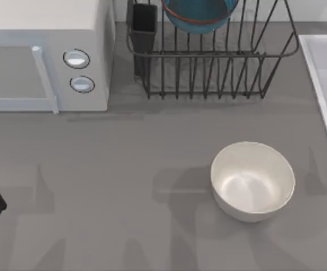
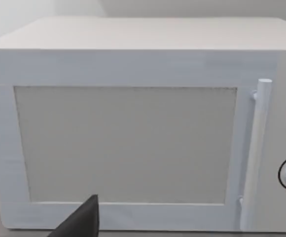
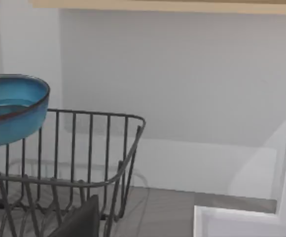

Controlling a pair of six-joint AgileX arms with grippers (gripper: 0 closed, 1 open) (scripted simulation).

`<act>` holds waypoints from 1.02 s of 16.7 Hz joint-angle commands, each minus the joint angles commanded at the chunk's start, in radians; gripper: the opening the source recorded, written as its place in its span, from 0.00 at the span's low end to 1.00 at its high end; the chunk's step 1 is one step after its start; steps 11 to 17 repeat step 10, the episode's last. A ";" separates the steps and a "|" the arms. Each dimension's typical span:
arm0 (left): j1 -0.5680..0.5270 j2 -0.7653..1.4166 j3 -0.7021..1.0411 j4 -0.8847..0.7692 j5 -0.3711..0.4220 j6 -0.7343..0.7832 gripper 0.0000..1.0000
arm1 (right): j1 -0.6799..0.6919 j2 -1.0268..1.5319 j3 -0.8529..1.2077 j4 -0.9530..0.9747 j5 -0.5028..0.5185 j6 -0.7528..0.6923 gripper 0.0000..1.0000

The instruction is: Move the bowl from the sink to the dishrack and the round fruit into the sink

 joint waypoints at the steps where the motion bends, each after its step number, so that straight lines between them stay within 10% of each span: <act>1: 0.000 0.000 0.000 0.000 0.000 0.000 1.00 | 0.020 -0.075 -0.023 -0.070 0.027 -0.001 1.00; 17: 0.000 0.000 0.000 0.000 0.000 0.000 1.00 | 0.059 -0.337 -0.132 -0.297 0.204 -0.001 1.00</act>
